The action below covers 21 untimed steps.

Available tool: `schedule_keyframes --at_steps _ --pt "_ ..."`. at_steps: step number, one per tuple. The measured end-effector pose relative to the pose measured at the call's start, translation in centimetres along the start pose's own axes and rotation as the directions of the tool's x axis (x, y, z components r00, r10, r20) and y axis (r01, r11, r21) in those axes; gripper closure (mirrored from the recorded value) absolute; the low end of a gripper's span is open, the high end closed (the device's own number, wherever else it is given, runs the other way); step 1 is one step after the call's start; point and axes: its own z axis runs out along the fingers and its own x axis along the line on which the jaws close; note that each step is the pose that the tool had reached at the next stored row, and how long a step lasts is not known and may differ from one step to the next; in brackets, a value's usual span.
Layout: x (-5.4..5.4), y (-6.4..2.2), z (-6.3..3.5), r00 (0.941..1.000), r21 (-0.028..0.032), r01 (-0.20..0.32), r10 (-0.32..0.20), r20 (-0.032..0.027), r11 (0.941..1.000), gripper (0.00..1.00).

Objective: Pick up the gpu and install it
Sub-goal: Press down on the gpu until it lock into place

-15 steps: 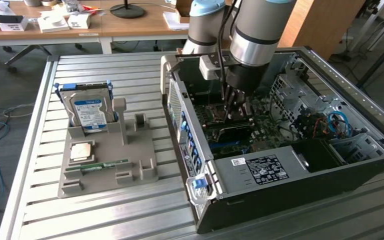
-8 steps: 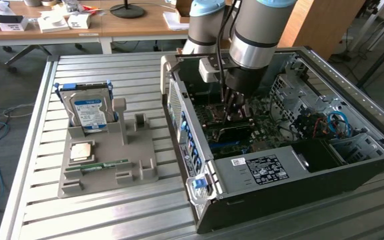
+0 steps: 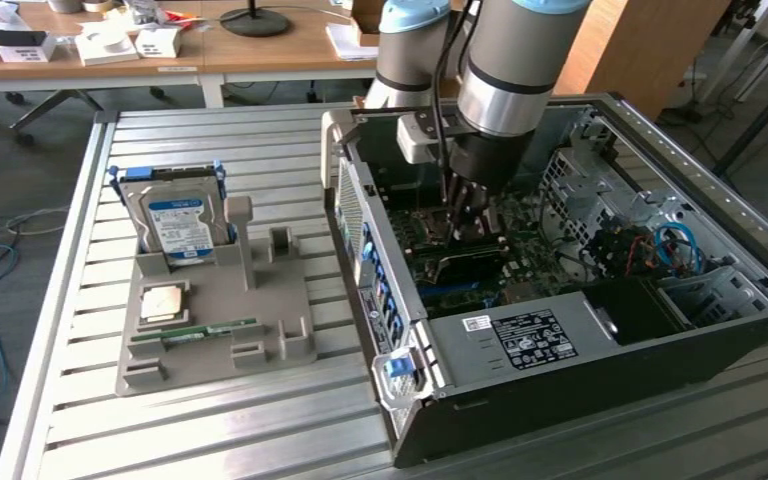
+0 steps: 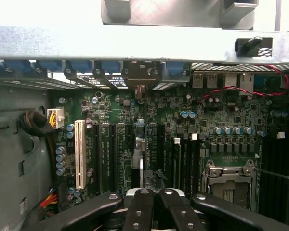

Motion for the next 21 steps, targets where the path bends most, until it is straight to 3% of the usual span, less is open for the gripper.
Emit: schedule_keyframes --at_steps 21 --pt "0.03 0.53 0.19 1.0000 0.0000 0.000 0.000 -0.0010 1.0000 0.89"
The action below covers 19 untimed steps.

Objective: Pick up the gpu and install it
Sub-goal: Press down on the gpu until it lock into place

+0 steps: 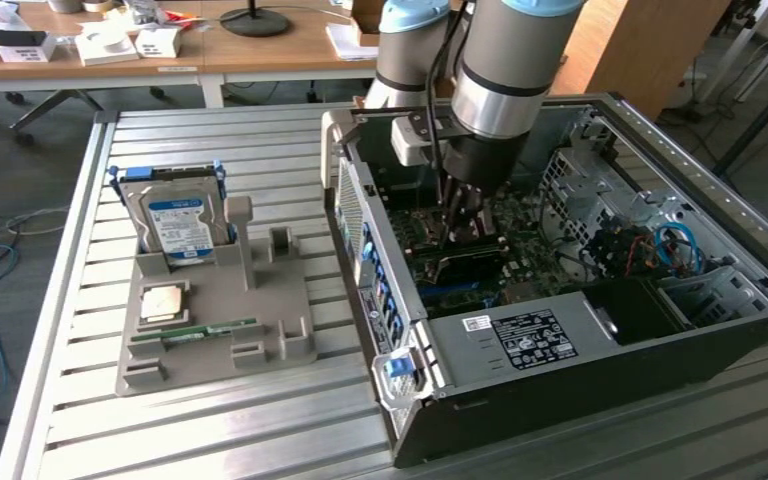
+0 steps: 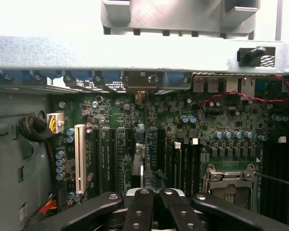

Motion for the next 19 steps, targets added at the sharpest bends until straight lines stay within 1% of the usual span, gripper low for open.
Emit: schedule_keyframes --at_steps 3,13,19 --pt "0.01 0.00 0.19 1.0000 0.0000 0.000 0.000 0.0001 1.0000 0.89" --pt "0.16 0.00 0.21 1.0000 0.0000 0.000 0.000 0.0001 1.0000 0.89" --pt "0.17 0.01 0.38 1.0000 -0.0001 0.000 0.000 -0.0002 1.0000 0.89"
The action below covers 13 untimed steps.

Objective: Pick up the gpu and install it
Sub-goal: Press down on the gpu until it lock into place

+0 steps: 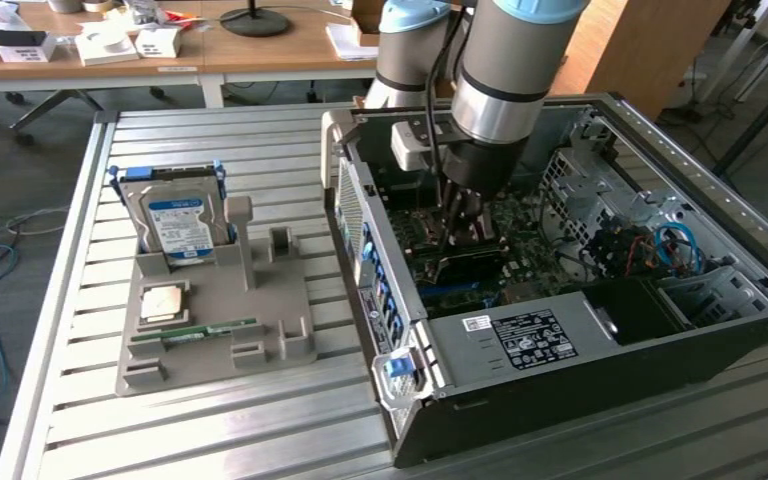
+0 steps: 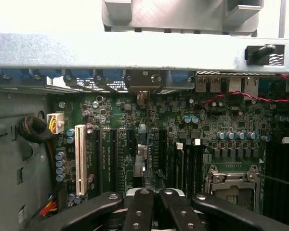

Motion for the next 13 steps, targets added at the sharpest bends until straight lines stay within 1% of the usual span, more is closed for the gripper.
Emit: schedule_keyframes --at_steps 3,7,13 --pt "0.00 0.00 0.10 1.0000 0.0003 0.000 0.000 0.0007 1.0000 0.89" --pt "0.00 0.00 0.14 1.0000 0.0001 0.000 0.000 0.0001 1.0000 0.89" --pt "0.00 -0.22 0.15 1.0000 -0.0003 0.000 0.000 0.0001 1.0000 0.89"
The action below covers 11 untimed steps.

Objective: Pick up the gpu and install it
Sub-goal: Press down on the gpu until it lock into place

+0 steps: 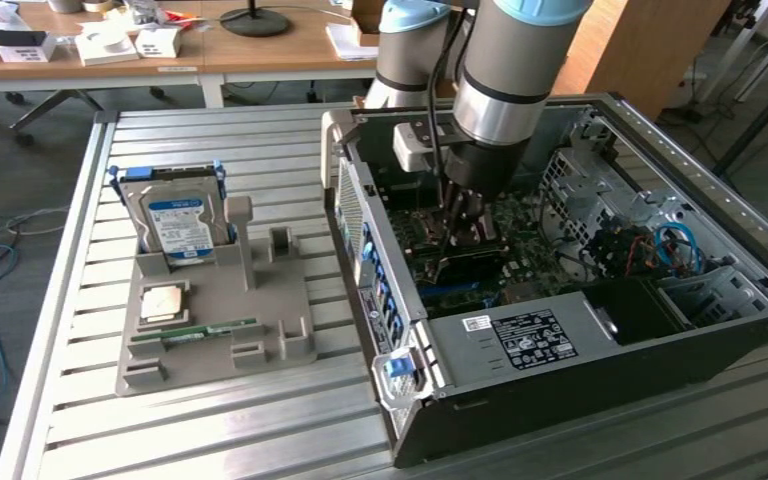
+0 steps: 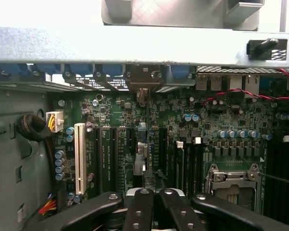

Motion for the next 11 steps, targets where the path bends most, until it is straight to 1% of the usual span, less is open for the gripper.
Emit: schedule_keyframes --at_steps 11 --pt "0.01 -0.01 0.34 1.0000 0.0002 0.000 0.000 0.0005 1.0000 0.89"
